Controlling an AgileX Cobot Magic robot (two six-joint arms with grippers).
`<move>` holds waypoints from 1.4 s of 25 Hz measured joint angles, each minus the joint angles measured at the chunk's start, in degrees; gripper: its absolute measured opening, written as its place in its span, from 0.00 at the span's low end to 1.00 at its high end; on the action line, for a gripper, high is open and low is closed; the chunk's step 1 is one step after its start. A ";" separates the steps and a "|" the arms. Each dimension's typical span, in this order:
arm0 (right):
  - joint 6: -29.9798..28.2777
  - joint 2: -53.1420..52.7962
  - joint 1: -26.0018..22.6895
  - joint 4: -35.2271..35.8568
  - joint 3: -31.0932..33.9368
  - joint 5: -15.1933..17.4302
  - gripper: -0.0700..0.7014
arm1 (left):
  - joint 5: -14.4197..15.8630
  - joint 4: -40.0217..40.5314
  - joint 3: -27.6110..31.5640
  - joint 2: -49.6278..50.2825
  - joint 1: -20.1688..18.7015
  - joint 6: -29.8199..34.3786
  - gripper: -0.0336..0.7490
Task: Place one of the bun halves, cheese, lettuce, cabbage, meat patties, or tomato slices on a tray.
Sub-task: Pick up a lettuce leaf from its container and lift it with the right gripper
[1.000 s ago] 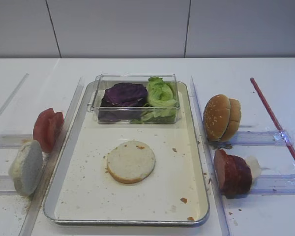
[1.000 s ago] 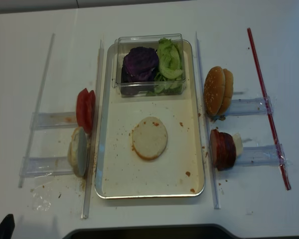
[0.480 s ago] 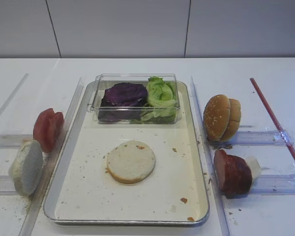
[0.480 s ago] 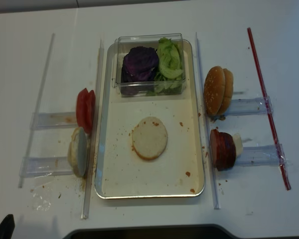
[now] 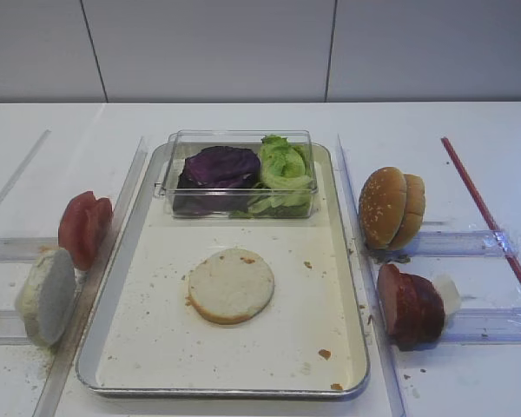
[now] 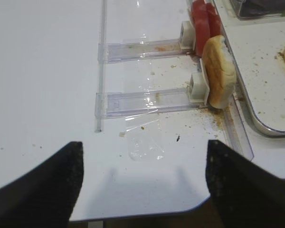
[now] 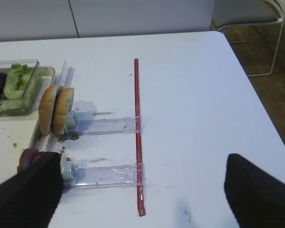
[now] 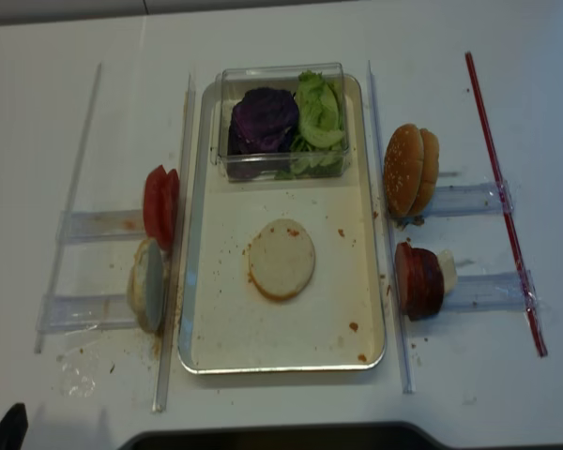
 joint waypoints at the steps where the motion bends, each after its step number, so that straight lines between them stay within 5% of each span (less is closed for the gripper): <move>1: -0.21 1.89 0.00 0.58 -1.11 0.39 0.94 | 0.00 0.00 0.00 0.00 0.00 0.00 0.67; 7: -2.44 11.69 0.00 5.33 -6.49 1.00 0.82 | -0.13 0.00 0.00 0.00 0.00 0.00 0.67; 25: -10.45 39.36 0.46 19.52 -22.32 4.52 0.78 | -0.26 0.00 0.00 0.00 0.00 0.39 0.67; 35: -9.90 56.64 8.38 18.65 -34.42 6.25 0.77 | -0.26 0.00 0.02 0.00 0.00 0.39 0.67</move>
